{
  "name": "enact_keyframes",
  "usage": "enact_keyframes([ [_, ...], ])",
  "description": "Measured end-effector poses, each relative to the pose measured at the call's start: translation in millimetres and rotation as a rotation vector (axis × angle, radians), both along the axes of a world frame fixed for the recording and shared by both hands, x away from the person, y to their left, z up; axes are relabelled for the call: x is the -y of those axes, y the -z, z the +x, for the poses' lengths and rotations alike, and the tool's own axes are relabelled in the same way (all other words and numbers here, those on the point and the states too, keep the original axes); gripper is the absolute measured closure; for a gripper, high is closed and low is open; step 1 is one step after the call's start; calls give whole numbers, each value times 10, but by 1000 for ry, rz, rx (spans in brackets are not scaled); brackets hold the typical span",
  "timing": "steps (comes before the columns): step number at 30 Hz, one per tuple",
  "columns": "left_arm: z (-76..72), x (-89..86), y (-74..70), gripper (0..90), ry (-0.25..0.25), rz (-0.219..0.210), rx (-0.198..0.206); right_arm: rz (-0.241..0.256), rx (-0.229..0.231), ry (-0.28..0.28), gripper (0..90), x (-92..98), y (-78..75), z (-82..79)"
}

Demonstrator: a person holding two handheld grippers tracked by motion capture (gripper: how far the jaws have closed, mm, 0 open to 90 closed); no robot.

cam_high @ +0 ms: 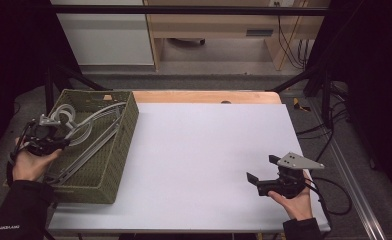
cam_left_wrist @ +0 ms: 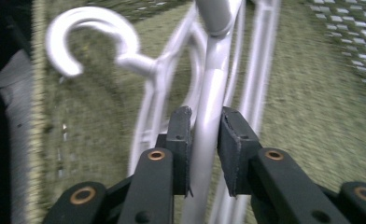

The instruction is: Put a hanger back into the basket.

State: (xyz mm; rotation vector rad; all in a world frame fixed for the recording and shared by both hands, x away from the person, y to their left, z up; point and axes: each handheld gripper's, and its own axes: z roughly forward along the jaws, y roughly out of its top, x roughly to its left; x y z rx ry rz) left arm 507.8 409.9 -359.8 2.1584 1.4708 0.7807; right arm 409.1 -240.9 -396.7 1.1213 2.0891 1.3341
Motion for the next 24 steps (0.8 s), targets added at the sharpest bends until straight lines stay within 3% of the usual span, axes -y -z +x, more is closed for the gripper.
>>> enact_keyframes([
  [4,2,-95,-5,642,-36,-26,19,0,2,-1,18,0,1,2],
  [10,-153,-117,-97,588,-7,-116,89,0,4,-5,18,5,-3,-2],
  [17,-468,186,-170,458,128,-258,230,6,8,3,17,-7,4,0],
  [21,-632,409,-156,385,217,-359,283,8,16,3,16,5,-2,-4],
  [24,-727,561,-137,328,265,-403,316,21,24,7,16,7,-9,-11],
])
